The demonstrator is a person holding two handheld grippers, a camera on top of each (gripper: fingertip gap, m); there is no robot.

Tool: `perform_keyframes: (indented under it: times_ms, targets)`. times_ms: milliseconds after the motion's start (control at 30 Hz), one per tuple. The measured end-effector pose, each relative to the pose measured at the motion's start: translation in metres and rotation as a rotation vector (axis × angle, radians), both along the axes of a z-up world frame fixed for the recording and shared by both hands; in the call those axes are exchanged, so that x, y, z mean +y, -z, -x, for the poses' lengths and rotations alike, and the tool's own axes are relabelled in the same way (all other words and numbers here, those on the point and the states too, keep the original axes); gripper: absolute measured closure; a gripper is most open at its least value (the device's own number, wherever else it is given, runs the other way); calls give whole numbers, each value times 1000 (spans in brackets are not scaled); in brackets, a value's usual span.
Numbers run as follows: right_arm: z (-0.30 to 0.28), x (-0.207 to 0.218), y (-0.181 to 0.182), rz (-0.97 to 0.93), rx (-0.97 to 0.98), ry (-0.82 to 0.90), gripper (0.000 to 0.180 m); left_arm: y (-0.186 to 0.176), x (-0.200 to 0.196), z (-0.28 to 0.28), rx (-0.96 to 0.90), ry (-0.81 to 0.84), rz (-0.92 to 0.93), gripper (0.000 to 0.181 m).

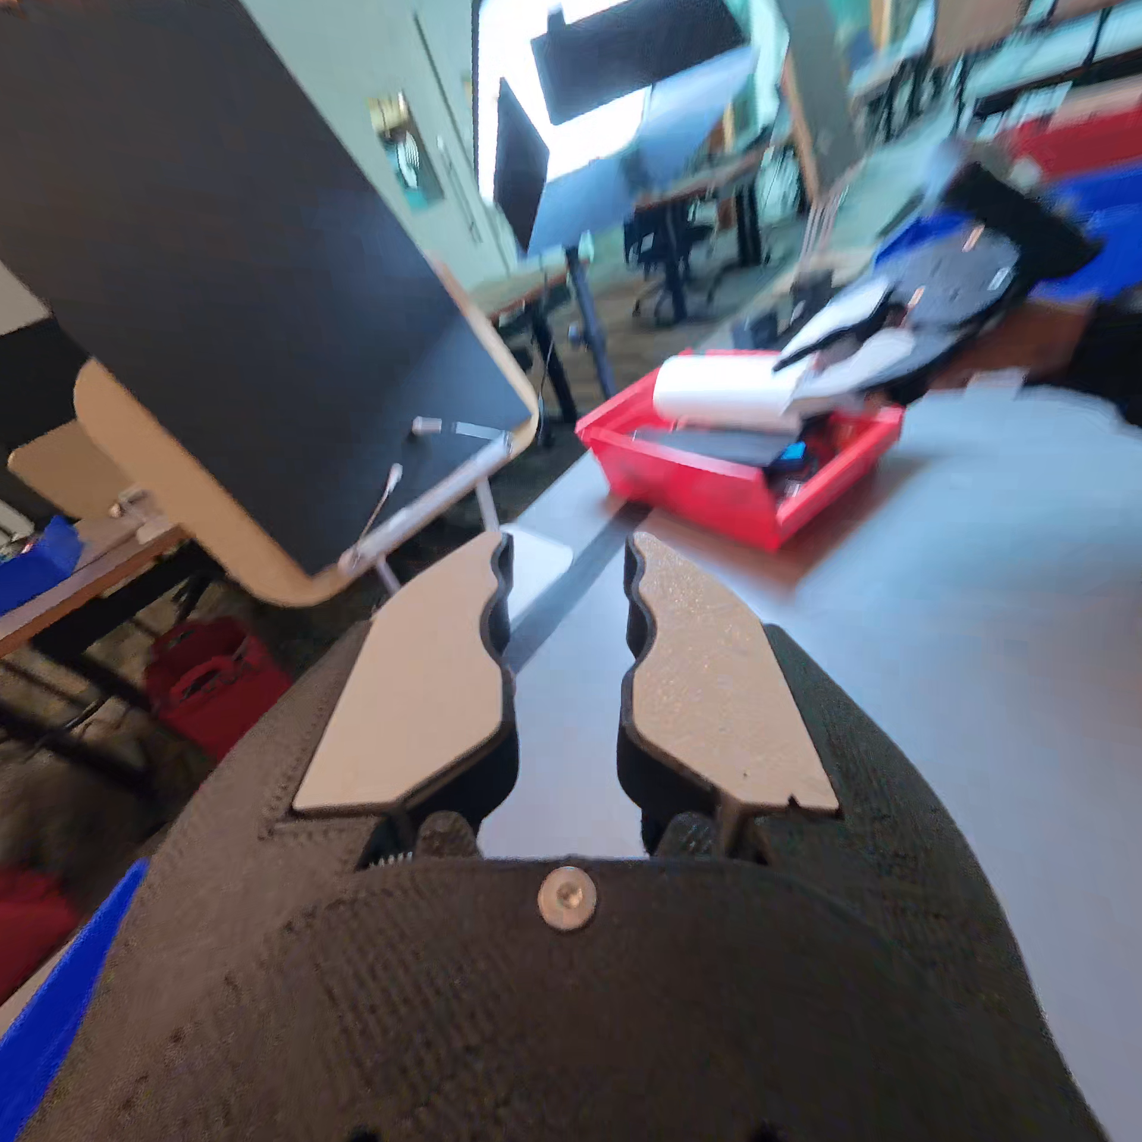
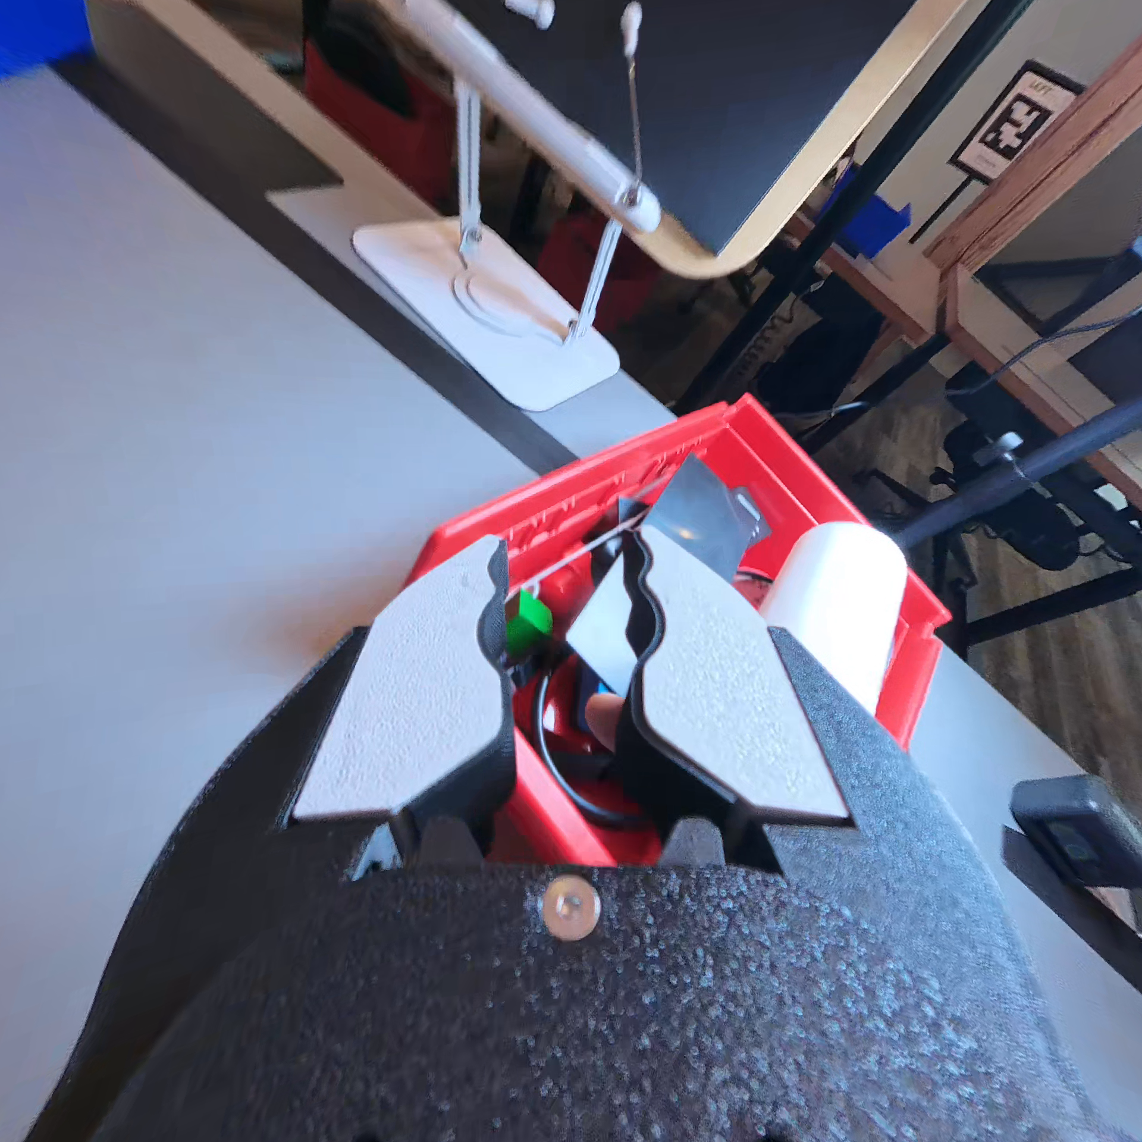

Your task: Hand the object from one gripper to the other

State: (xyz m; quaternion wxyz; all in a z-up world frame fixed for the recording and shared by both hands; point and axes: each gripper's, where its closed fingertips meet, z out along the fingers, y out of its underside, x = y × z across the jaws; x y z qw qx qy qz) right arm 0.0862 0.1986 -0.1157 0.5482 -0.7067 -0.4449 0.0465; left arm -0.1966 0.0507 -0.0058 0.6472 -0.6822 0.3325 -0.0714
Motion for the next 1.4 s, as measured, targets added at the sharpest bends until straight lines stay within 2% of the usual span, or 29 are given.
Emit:
perform_keyframes:
  times_ms: [133,267,433,533,667,800,900,1100,1400]
  targets:
    - [-25,-18,41,72,-194,-33,145,74,-13,68,238,-146,186,146]
    - [-52,-25,83,116,-439,-39,143,150,-46,128,389,-212,446,141]
    - [-55,-15,104,113,-631,-70,139,207,-71,163,530,-254,645,123]
    - [-51,-12,116,161,-707,-102,140,229,-72,170,604,-256,711,122]
    - [-51,-7,123,173,-789,-126,146,244,-63,180,734,-276,714,130]
    - [-50,-7,125,160,-774,-157,147,251,-48,184,818,-274,666,152]
    - [-50,-8,125,143,-771,-171,148,252,-40,173,824,-242,621,152]
    - [-48,-31,125,109,-811,-195,150,252,-38,110,858,-127,536,151]
    - [-24,-117,123,48,-768,-300,150,251,-16,-30,926,165,364,151]
